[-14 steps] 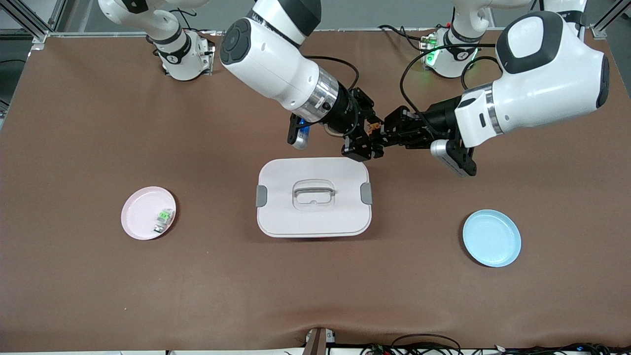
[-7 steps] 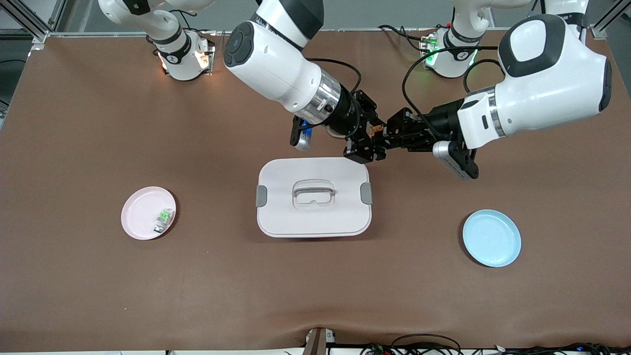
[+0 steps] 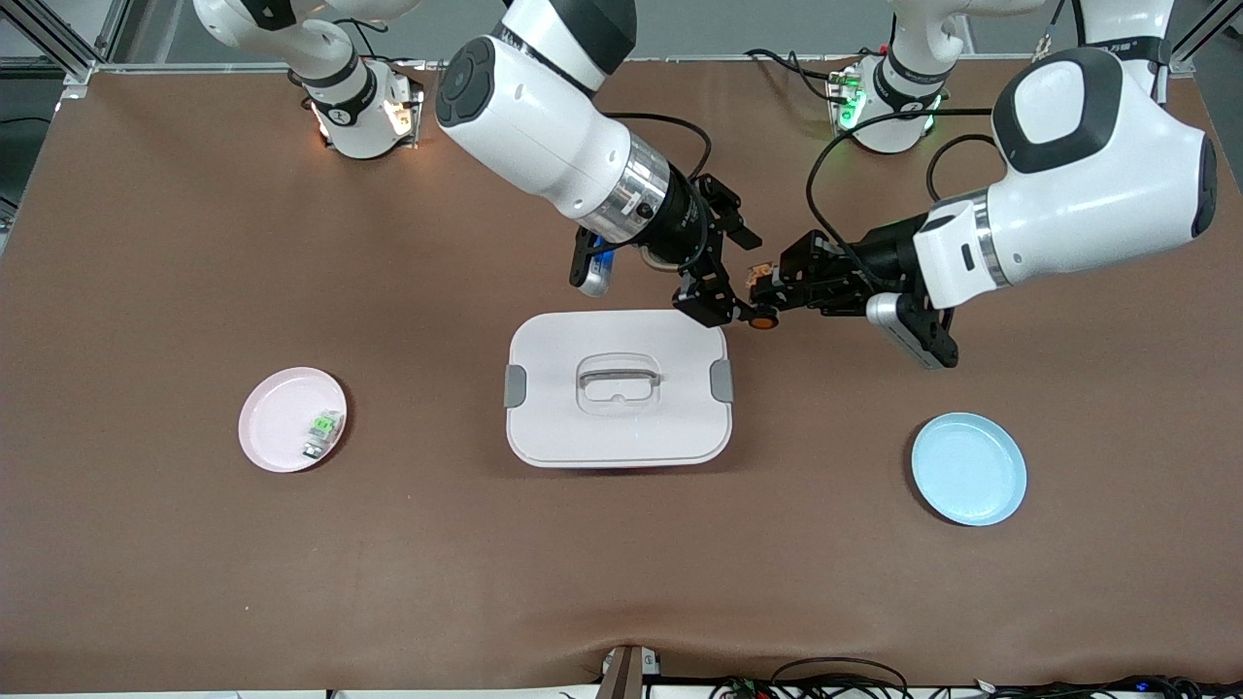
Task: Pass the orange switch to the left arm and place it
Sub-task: 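Open the right gripper and pull the left gripper away with the switch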
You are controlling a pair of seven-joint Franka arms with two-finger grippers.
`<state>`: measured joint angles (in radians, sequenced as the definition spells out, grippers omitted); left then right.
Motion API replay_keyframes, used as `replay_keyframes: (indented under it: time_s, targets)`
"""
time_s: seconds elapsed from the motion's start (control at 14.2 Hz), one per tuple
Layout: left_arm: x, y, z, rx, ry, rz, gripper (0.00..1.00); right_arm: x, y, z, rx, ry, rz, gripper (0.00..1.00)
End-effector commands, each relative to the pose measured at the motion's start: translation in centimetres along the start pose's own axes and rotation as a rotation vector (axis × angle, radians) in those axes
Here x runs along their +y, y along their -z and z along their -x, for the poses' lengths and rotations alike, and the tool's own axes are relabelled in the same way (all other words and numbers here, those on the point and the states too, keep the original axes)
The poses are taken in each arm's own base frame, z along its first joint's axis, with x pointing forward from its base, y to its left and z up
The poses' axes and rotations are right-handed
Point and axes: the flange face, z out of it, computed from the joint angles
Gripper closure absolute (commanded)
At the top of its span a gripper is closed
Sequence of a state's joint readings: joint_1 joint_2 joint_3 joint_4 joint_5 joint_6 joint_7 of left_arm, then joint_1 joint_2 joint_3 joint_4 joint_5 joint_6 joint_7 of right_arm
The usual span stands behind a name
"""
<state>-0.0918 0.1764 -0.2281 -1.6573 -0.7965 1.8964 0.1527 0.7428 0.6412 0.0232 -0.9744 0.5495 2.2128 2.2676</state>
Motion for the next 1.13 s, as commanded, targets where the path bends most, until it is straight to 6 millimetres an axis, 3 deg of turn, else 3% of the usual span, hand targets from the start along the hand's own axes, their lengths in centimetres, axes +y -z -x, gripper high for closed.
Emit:
replay_keyframes:
  time_s: [0.0,0.21,0.57,1.06]
  targets:
    - [-0.9,0.5,0.2,-0.015,-0.025,-0.032,1.00,-0.2,0.5,0.4,-0.011,-0.015,0.008,0.00]
    - [-2.7,0.4,0.3,-0.038,-0.061,-0.114,1.00,-0.5,0.6,0.1,-0.003,-0.003,0.007,0.00]
    - [-9.0,0.8,0.2,-0.102,-0.158,-0.258,1.00,-1.3,1.1,-1.7,0.066,0.189,0.082,0.00]
    - [-15.7,1.8,1.0,-0.225,-0.341,-0.409,1.00,-3.3,4.3,-5.0,0.139,0.606,0.235,0.00]
